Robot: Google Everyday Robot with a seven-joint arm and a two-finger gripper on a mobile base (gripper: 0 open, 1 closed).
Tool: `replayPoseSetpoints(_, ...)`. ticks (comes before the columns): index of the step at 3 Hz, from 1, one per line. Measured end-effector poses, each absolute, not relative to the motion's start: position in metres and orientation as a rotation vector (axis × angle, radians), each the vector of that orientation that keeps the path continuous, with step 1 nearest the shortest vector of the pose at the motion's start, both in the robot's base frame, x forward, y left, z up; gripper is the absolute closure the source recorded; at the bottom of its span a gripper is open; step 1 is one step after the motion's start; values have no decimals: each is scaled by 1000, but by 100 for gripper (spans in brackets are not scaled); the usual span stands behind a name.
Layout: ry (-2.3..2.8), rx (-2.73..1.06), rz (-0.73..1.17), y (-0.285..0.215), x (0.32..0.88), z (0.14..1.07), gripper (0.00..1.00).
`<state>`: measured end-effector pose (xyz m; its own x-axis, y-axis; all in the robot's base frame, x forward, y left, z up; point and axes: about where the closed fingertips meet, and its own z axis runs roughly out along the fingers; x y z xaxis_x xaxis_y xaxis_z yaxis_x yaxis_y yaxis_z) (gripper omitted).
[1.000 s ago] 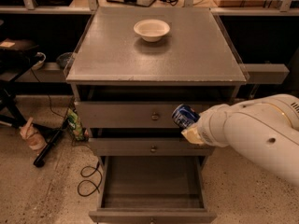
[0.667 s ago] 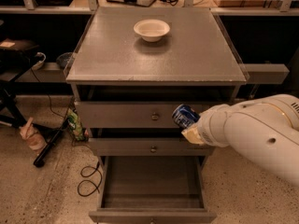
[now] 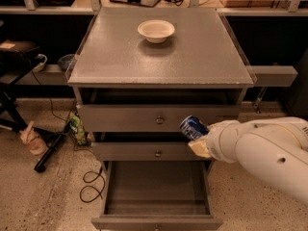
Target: Place pepsi can into bottom drawer
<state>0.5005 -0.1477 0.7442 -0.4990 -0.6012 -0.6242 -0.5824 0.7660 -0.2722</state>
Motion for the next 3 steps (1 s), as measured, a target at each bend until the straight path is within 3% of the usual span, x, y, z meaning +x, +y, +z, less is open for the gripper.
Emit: replayPoseSetpoints(3,2339,-764,213,-148,477,653,100)
